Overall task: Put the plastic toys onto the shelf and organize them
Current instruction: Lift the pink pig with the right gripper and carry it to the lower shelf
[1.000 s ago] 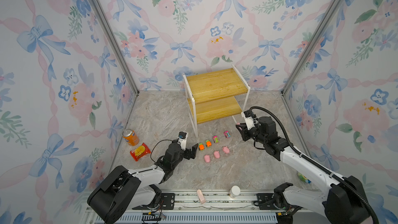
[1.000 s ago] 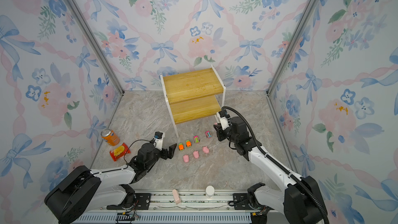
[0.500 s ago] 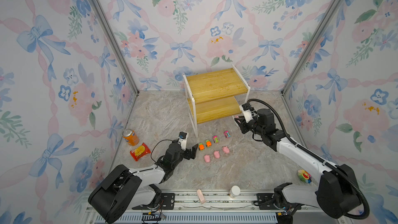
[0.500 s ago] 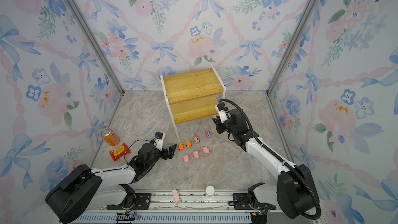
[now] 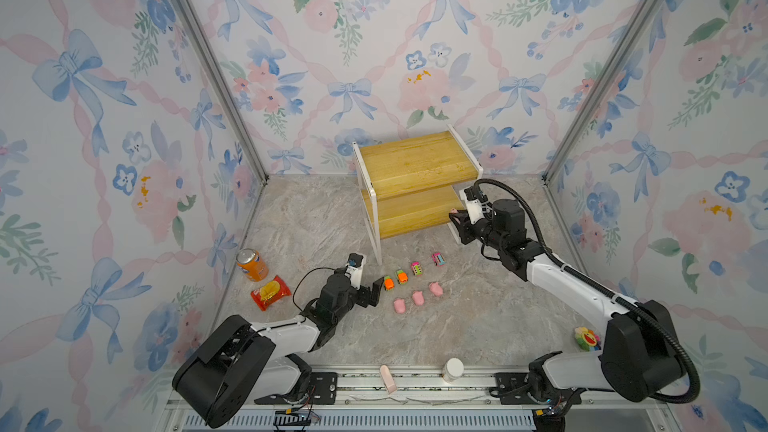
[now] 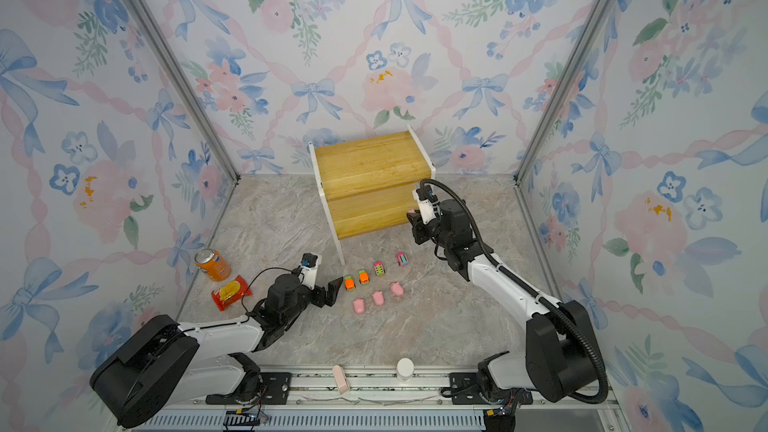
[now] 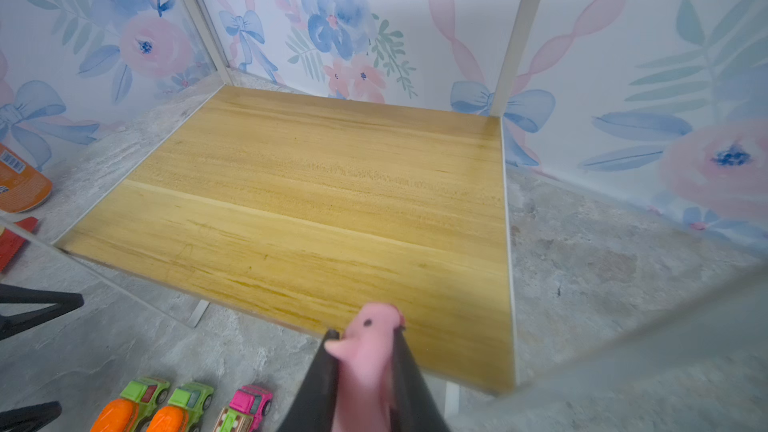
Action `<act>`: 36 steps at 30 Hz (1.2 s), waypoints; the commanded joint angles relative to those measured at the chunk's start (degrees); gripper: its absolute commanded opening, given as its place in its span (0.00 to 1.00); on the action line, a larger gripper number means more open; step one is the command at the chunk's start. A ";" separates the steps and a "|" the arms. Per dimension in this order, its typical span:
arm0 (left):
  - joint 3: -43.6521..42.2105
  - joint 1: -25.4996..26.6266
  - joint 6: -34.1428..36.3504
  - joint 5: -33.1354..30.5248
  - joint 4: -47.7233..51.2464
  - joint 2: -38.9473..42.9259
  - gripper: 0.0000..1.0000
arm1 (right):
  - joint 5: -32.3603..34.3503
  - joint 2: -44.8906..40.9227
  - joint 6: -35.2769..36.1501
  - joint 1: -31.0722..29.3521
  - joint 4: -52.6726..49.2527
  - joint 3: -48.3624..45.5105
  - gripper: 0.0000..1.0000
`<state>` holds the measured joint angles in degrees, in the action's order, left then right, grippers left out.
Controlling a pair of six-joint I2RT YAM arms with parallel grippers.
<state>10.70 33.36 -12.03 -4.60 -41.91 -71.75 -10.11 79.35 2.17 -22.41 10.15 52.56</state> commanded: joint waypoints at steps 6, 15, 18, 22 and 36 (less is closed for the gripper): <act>1.52 -0.23 1.62 1.00 -0.36 -0.78 0.98 | 7.63 2.12 0.51 -2.35 1.88 3.12 0.22; 1.26 -0.62 1.74 1.70 -0.38 -0.74 0.98 | 10.71 5.00 1.17 -4.04 2.57 5.19 0.23; 1.27 -0.67 1.75 1.92 -0.36 -0.57 0.98 | 11.29 5.76 1.08 -4.16 3.08 5.21 0.23; 1.23 -0.67 1.74 1.99 -0.36 -0.37 0.98 | 11.52 6.51 0.99 -4.30 3.56 5.23 0.23; 1.14 -0.67 1.53 2.12 -0.37 -0.56 0.98 | 12.13 9.17 0.11 -4.70 7.17 4.03 0.23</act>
<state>11.07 32.97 -11.16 -3.33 -41.93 -72.12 0.97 87.20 2.61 -26.50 14.41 55.77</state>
